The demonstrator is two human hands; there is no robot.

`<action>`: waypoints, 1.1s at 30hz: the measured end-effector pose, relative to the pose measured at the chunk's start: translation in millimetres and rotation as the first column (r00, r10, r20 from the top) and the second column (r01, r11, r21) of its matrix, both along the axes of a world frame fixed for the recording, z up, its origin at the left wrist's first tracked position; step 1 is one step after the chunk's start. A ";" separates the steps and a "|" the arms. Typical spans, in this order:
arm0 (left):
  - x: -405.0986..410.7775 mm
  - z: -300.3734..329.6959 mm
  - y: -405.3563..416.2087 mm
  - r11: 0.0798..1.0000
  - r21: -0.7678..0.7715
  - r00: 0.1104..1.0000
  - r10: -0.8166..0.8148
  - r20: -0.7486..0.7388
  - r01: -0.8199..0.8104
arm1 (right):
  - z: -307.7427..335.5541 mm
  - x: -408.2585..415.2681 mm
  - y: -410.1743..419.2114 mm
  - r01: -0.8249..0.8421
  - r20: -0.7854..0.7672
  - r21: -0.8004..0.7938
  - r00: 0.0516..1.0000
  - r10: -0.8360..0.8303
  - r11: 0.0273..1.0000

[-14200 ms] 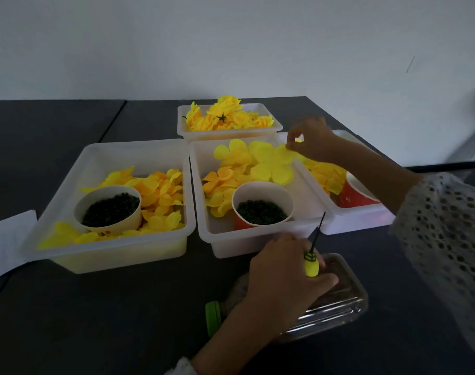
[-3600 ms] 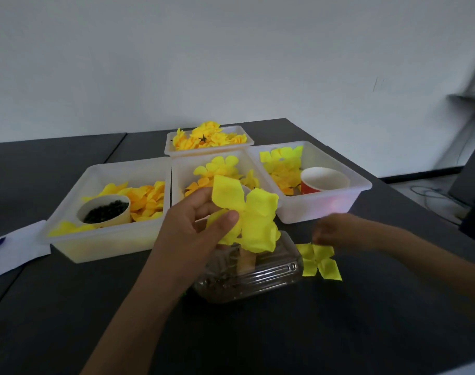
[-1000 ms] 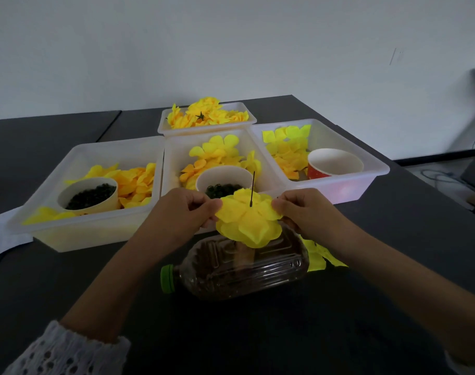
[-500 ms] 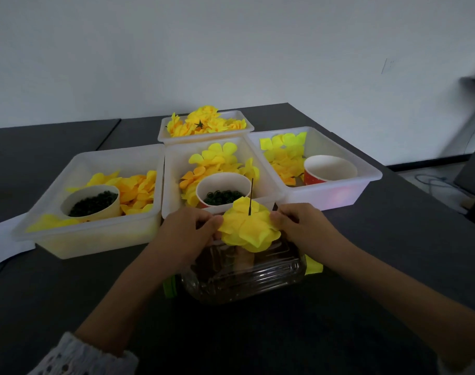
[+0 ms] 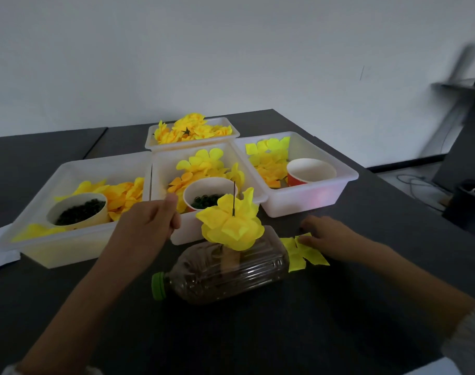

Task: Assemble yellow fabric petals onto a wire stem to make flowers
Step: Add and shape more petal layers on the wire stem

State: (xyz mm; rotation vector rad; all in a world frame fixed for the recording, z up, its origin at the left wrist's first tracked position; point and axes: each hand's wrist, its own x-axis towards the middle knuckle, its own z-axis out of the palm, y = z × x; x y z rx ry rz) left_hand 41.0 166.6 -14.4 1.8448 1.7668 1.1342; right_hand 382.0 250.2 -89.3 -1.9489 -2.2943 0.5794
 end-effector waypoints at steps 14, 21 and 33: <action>14.5 34.2 -27.0 0.981 0.170 0.989 -0.107 0.102 0.089 | 88.7 19.6 -19.8 -0.088 -0.196 0.079 0.975 0.102 0.993; 61.2 59.9 -50.9 0.905 0.006 0.840 -0.397 0.370 0.425 | 167.4 -59.7 -101.1 -0.081 -0.170 0.744 0.937 0.306 0.663; 54.3 56.3 -25.1 0.950 0.003 0.494 -0.166 0.853 0.313 | 161.9 -115.1 -93.0 -0.244 -0.266 0.795 0.683 0.680 0.556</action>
